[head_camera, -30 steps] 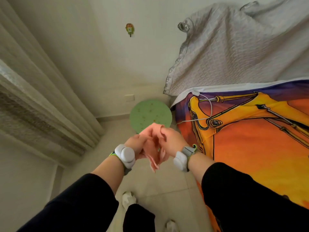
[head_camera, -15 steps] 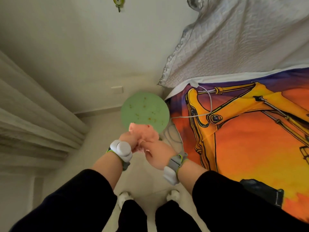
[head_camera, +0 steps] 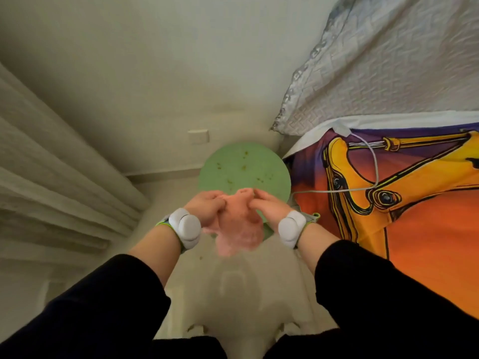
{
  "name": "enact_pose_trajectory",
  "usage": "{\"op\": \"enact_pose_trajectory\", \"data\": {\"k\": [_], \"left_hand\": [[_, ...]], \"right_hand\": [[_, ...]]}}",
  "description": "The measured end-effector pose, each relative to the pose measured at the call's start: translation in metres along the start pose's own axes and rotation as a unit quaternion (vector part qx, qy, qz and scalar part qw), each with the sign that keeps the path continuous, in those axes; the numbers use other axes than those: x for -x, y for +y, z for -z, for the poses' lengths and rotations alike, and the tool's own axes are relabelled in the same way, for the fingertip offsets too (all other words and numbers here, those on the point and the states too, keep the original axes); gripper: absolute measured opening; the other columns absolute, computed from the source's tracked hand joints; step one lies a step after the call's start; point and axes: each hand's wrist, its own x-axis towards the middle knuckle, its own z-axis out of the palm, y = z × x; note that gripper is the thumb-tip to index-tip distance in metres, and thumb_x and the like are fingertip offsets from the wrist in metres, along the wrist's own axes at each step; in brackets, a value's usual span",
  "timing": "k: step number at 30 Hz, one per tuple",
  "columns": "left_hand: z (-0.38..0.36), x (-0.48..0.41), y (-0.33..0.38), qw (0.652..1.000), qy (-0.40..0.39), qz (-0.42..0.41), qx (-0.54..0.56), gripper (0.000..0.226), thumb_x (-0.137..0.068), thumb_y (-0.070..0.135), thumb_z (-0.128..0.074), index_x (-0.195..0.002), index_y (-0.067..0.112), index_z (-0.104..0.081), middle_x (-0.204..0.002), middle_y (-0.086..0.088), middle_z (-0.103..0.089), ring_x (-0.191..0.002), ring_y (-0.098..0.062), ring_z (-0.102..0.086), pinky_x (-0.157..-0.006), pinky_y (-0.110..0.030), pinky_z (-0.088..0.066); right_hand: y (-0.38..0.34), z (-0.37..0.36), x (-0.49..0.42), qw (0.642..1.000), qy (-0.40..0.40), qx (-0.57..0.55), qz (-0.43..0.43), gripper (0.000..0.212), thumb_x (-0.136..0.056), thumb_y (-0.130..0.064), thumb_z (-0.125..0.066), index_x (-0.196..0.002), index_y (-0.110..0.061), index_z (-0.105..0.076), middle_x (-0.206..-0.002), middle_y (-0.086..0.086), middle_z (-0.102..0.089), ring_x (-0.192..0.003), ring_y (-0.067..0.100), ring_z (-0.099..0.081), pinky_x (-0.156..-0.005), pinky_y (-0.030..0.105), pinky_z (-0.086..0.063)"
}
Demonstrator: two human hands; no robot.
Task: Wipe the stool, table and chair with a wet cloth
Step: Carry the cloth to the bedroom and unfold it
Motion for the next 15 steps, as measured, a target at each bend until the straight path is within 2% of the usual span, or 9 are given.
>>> {"op": "enact_pose_trajectory", "data": {"k": [1, 3, 5, 8, 9, 11, 13, 15], "left_hand": [[-0.004, -0.009, -0.006, 1.000, -0.002, 0.000, 0.020, 0.031, -0.084, -0.007, -0.040, -0.066, 0.014, -0.053, -0.053, 0.004, -0.051, -0.053, -0.015, -0.043, -0.052, -0.027, -0.037], [-0.014, -0.027, -0.019, 0.998, 0.000, -0.003, 0.062, 0.033, -0.081, -0.010, -0.037, -0.061, 0.012, -0.049, -0.038, 0.009, -0.047, -0.044, -0.015, -0.041, -0.046, -0.025, -0.034], [-0.021, -0.043, -0.027, 0.995, 0.001, -0.011, 0.102, 0.031, -0.082, -0.010, -0.036, -0.064, 0.011, -0.051, -0.035, 0.009, -0.046, -0.038, -0.013, -0.042, -0.036, -0.017, -0.033], [-0.032, -0.064, -0.044, 0.992, -0.032, -0.047, 0.115, 0.021, -0.093, 0.005, -0.047, -0.075, 0.012, -0.057, -0.050, 0.003, -0.055, -0.036, -0.005, -0.049, -0.034, -0.011, -0.034], [-0.036, -0.071, -0.049, 0.991, -0.057, -0.066, 0.096, 0.016, -0.094, 0.014, -0.052, -0.080, 0.013, -0.060, -0.057, 0.003, -0.060, -0.042, -0.003, -0.054, -0.039, -0.012, -0.039], [-0.039, -0.089, -0.051, 0.990, -0.100, -0.093, 0.036, 0.015, -0.089, 0.027, -0.062, -0.092, 0.013, -0.065, -0.079, -0.001, -0.072, -0.071, -0.012, -0.069, -0.063, -0.022, -0.054], [-0.043, -0.103, -0.051, 0.990, -0.091, -0.109, -0.008, 0.029, -0.080, 0.033, -0.072, -0.099, 0.011, -0.067, -0.101, -0.010, -0.073, -0.095, -0.026, -0.069, -0.086, -0.039, -0.055], [-0.046, -0.116, -0.047, 0.987, -0.059, -0.145, -0.036, 0.034, -0.076, 0.034, -0.076, -0.101, 0.011, -0.068, -0.105, -0.013, -0.072, -0.099, -0.031, -0.067, -0.092, -0.047, -0.052]], "right_hand": [[0.010, 0.002, -0.011, 0.997, -0.022, -0.072, -0.002, 0.026, -0.090, -0.013, -0.054, -0.112, -0.019, -0.066, -0.121, 0.006, -0.063, -0.110, 0.021, -0.059, -0.097, 0.032, -0.043], [0.029, 0.005, -0.029, 0.985, -0.035, -0.171, 0.008, 0.020, -0.090, -0.010, -0.055, -0.088, -0.015, -0.073, -0.097, 0.006, -0.072, -0.090, 0.018, -0.065, -0.083, 0.030, -0.050], [0.043, 0.012, -0.046, 0.979, -0.013, -0.197, 0.044, 0.020, -0.091, -0.004, -0.053, -0.090, -0.013, -0.070, -0.090, 0.006, -0.070, -0.085, 0.018, -0.064, -0.075, 0.028, -0.051], [0.059, 0.029, -0.070, 0.981, 0.085, -0.125, 0.119, 0.015, -0.090, -0.005, -0.056, -0.092, -0.015, -0.066, -0.094, 0.009, -0.069, -0.091, 0.022, -0.062, -0.083, 0.036, -0.050], [0.063, 0.035, -0.076, 0.978, 0.117, -0.080, 0.150, 0.010, -0.090, -0.008, -0.058, -0.093, -0.012, -0.066, -0.096, 0.013, -0.069, -0.091, 0.023, -0.061, -0.086, 0.040, -0.049], [0.062, 0.046, -0.087, 0.964, 0.167, 0.011, 0.205, 0.010, -0.090, -0.017, -0.059, -0.097, -0.010, -0.063, -0.099, 0.017, -0.068, -0.090, 0.025, -0.062, -0.089, 0.043, -0.049], [0.059, 0.055, -0.090, 0.936, 0.208, 0.105, 0.265, 0.012, -0.090, -0.028, -0.056, -0.094, -0.017, -0.061, -0.092, 0.008, -0.068, -0.087, 0.024, -0.063, -0.082, 0.040, -0.049], [0.056, 0.068, -0.089, 0.901, 0.239, 0.183, 0.314, 0.017, -0.090, -0.033, -0.054, -0.095, -0.017, -0.059, -0.087, 0.005, -0.066, -0.083, 0.024, -0.062, -0.076, 0.038, -0.047]]}}
